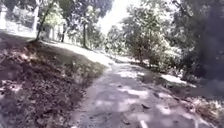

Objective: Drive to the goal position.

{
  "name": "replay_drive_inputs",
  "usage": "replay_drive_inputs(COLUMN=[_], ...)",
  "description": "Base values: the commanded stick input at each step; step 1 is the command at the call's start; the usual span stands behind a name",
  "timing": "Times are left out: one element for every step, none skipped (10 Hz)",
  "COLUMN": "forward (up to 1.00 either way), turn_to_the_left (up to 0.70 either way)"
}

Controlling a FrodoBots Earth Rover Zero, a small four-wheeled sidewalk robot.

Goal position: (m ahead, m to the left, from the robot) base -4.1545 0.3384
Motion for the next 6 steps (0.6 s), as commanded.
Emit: replay_drive_inputs(forward=[0.0,0.0,0.0,0.0,0.0,0.0], turn_to_the_left=[0.0,0.0,0.0,0.0,0.0,0.0])
